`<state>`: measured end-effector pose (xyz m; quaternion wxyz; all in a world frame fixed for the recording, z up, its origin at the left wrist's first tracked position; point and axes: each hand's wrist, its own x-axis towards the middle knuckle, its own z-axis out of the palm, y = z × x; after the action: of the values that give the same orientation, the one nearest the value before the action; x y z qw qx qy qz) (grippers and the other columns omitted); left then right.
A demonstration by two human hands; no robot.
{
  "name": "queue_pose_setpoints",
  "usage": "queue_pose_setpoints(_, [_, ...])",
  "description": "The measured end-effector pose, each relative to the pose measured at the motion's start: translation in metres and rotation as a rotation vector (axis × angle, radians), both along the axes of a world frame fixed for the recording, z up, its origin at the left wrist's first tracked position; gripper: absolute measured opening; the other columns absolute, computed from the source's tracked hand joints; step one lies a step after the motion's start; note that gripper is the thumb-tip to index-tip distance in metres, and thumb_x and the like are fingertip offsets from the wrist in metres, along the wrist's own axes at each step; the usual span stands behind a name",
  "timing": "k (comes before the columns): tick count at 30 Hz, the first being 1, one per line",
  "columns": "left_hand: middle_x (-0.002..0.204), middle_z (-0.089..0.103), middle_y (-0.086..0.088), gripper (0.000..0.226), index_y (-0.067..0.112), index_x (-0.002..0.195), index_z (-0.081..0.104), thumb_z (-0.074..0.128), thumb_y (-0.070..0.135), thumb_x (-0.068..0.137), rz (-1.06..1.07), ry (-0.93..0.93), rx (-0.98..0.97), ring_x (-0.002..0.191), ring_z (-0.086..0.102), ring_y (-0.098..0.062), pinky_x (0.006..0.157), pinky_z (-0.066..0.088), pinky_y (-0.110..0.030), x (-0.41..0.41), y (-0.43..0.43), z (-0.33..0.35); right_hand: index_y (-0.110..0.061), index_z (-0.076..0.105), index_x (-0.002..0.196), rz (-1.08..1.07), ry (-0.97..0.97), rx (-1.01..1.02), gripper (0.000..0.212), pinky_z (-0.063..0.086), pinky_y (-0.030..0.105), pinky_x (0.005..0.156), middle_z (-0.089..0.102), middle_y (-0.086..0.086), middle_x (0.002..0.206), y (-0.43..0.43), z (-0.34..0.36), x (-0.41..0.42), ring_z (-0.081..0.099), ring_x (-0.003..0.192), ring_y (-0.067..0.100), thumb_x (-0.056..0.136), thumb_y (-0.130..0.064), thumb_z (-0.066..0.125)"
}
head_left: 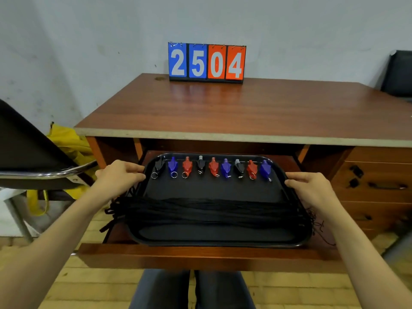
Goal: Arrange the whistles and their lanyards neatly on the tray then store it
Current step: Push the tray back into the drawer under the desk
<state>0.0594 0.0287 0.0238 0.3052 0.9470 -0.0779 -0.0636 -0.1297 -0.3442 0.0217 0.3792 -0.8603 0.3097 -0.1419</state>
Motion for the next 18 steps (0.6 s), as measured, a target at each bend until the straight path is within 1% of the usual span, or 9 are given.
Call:
queue_pose_setpoints(2, [0.084,0.065,0.013,0.026,0.031,0.111,0.067,0.062,0.036,0.085,-0.005,0.009,-0.013,0.109,0.058,-0.029,0.104,0.037,-0.047,0.002,-0.005,-0.003,-0.016,0.067,0.116,-0.022,0.001,0.022,0.028,0.046,0.026,0.077,0.067,0.007,0.116,-0.001,-0.004,0.004,0.059,0.100,0.019,0.089,-0.020,0.060])
queue_pose_setpoints(4, [0.086,0.065,0.008,0.028,0.030,0.113,0.066,0.061,0.036,0.086,0.001,-0.006,0.010,0.113,0.055,-0.027,0.102,0.035,-0.040,0.003,-0.012,-0.005,-0.015,0.067,0.117,-0.033,0.004,0.030,0.029,0.045,0.032,0.090,0.066,0.008,0.120,-0.002,-0.007,0.007,0.058,0.110,0.023,0.089,-0.019,0.061])
queue_pose_setpoints(5, [0.085,0.065,0.008,0.028,0.030,0.114,0.065,0.060,0.036,0.087,0.006,-0.013,0.035,0.114,0.054,-0.026,0.098,0.033,-0.036,0.004,-0.015,-0.006,-0.014,0.066,0.118,-0.034,0.009,0.034,0.030,0.044,0.034,0.094,0.065,0.008,0.121,-0.002,-0.008,0.008,0.057,0.114,0.024,0.090,-0.018,0.060])
queue_pose_setpoints(6, [0.082,0.065,0.008,0.028,0.030,0.114,0.065,0.059,0.037,0.087,0.011,-0.014,0.051,0.113,0.055,-0.025,0.097,0.033,-0.037,0.004,-0.018,-0.007,-0.013,0.066,0.119,-0.035,0.013,0.034,0.030,0.044,0.035,0.096,0.064,0.008,0.122,-0.002,-0.009,0.010,0.056,0.116,0.025,0.090,-0.018,0.060])
queue_pose_setpoints(8, [0.084,0.066,0.008,0.029,0.030,0.115,0.065,0.059,0.036,0.087,0.016,-0.003,0.048,0.113,0.056,-0.025,0.101,0.032,-0.039,0.005,-0.022,-0.011,-0.013,0.065,0.120,-0.042,0.021,0.024,0.031,0.045,0.036,0.097,0.064,0.007,0.123,-0.003,-0.012,0.011,0.056,0.117,0.026,0.090,-0.019,0.060])
queue_pose_setpoints(11, [0.110,0.068,0.002,0.029,0.031,0.116,0.065,0.060,0.036,0.087,0.027,0.002,0.044,0.120,0.050,-0.028,0.104,0.028,-0.040,0.005,-0.024,-0.016,-0.015,0.067,0.119,-0.043,0.027,0.022,0.030,0.045,0.033,0.093,0.066,0.006,0.120,-0.004,-0.015,0.012,0.057,0.115,0.025,0.090,-0.020,0.060])
queue_pose_setpoints(12, [0.115,0.067,0.002,0.029,0.031,0.116,0.064,0.060,0.036,0.087,0.029,0.000,0.044,0.122,0.048,-0.028,0.104,0.026,-0.040,0.005,-0.024,-0.016,-0.016,0.067,0.118,-0.046,0.027,0.024,0.029,0.046,0.033,0.092,0.066,0.006,0.119,-0.005,-0.017,0.012,0.058,0.114,0.025,0.090,-0.021,0.060])
queue_pose_setpoints(15, [0.118,0.066,0.001,0.030,0.032,0.117,0.064,0.059,0.037,0.087,0.027,0.010,0.048,0.123,0.047,-0.029,0.105,0.026,-0.041,0.005,-0.024,-0.017,-0.021,0.067,0.116,-0.058,0.039,0.023,0.028,0.050,0.039,0.092,0.067,0.004,0.118,-0.008,-0.020,0.013,0.059,0.112,0.024,0.089,-0.025,0.061])
queue_pose_setpoints(18, [0.118,0.066,0.001,0.031,0.032,0.117,0.064,0.060,0.039,0.087,0.037,0.009,0.041,0.123,0.048,-0.028,0.107,0.030,-0.043,0.004,-0.023,-0.018,-0.021,0.066,0.118,-0.059,0.038,0.024,0.030,0.049,0.039,0.094,0.066,0.004,0.120,-0.009,-0.022,0.013,0.057,0.115,0.024,0.089,-0.026,0.061])
